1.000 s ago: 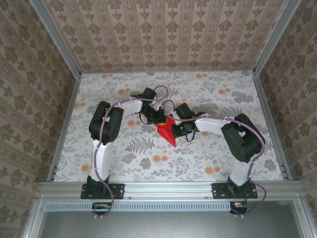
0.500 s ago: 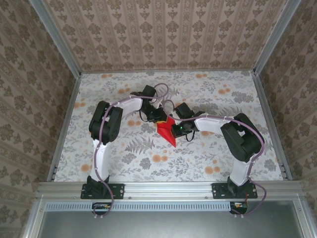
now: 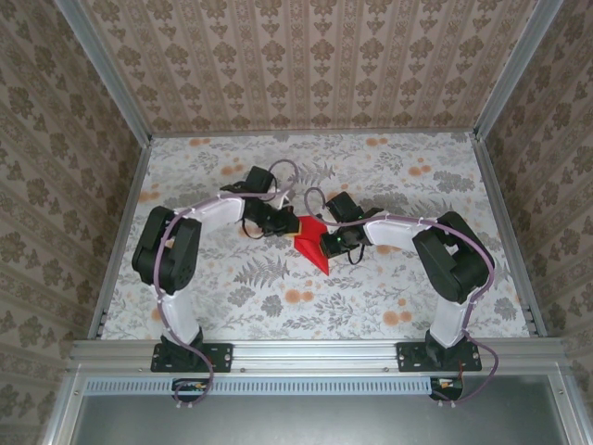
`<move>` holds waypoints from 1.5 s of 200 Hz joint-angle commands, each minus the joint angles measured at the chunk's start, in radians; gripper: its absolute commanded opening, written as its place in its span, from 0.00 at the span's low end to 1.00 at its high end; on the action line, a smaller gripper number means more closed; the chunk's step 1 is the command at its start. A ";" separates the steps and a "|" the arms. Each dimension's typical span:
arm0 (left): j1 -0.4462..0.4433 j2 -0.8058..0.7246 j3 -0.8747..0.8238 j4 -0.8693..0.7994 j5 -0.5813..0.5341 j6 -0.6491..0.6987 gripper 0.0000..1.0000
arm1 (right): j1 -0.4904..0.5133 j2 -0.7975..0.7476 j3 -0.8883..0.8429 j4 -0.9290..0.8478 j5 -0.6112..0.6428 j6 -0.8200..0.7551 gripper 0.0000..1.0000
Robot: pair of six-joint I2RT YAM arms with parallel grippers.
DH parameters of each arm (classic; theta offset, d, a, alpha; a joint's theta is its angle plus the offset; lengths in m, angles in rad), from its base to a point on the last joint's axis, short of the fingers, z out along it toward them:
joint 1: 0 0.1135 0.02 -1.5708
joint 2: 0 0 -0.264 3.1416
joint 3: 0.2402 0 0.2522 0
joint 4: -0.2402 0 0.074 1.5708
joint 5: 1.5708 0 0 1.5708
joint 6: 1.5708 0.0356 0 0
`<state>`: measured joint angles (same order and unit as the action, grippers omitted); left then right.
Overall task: Fold a paper plane with a square sheet of paper (fold left side to right side)
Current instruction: Third fold the triangle at the center of the table.
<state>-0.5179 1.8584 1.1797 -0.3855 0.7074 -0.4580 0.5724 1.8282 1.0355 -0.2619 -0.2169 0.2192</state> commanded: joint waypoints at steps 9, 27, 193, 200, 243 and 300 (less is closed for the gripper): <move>-0.059 -0.010 -0.052 0.108 0.058 -0.069 0.05 | 0.009 0.051 -0.008 -0.110 0.007 -0.020 0.00; -0.073 0.009 -0.055 0.121 0.051 -0.077 0.05 | 0.010 0.051 -0.008 -0.111 0.005 -0.019 0.00; -0.080 0.079 -0.091 0.055 -0.058 -0.061 0.03 | 0.010 0.064 0.003 -0.127 0.014 -0.024 0.00; -0.079 0.078 -0.095 0.054 -0.057 -0.061 0.03 | 0.011 0.063 0.002 -0.127 0.016 -0.024 0.00; -0.077 0.083 -0.109 0.043 -0.107 -0.062 0.02 | 0.010 0.066 0.005 -0.121 0.009 -0.018 0.00; -0.071 0.099 -0.141 0.031 -0.150 -0.064 0.01 | 0.003 0.063 0.043 -0.095 -0.043 0.011 0.01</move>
<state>-0.5964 1.9190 1.0790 -0.2901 0.6281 -0.5240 0.5720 1.8469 1.0710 -0.3023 -0.2230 0.2131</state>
